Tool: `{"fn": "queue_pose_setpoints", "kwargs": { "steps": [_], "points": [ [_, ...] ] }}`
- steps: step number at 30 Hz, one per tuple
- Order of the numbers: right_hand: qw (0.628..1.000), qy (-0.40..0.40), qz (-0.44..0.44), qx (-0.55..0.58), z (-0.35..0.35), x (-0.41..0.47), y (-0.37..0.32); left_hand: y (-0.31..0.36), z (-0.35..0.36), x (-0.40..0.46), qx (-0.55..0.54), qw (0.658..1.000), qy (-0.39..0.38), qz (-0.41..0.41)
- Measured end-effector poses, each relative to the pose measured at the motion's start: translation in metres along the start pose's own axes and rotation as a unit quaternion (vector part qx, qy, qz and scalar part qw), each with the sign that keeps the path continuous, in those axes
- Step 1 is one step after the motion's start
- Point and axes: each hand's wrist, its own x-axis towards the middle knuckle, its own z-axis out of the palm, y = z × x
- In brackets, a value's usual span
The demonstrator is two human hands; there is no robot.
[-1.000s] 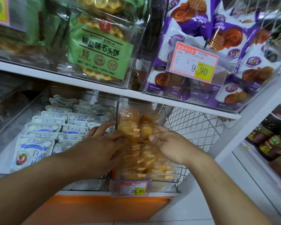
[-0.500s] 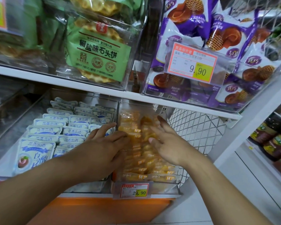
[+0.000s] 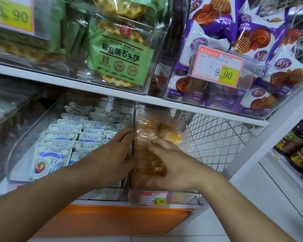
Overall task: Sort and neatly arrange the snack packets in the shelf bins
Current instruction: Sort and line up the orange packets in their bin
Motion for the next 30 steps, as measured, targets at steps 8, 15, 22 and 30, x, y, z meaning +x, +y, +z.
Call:
{"fn": "queue_pose_setpoints", "kwargs": {
  "steps": [8,15,22,30],
  "points": [
    [0.994,0.081,0.03,-0.074,0.017,0.011,0.001,0.005,-0.005,-0.008,0.02,0.999,-0.037,-0.033],
    [0.978,0.17,0.047,-0.109,0.028,0.018,-0.007,0.005,-0.004,-0.011,0.028,0.998,-0.048,-0.036],
    [0.995,0.05,0.085,-0.027,0.002,-0.018,0.03,0.027,0.002,-0.011,0.142,0.989,0.004,0.047],
    [0.98,0.041,0.106,-0.163,0.019,-0.024,0.039,0.027,0.028,0.005,0.313,0.944,-0.054,0.085]
  ]
}}
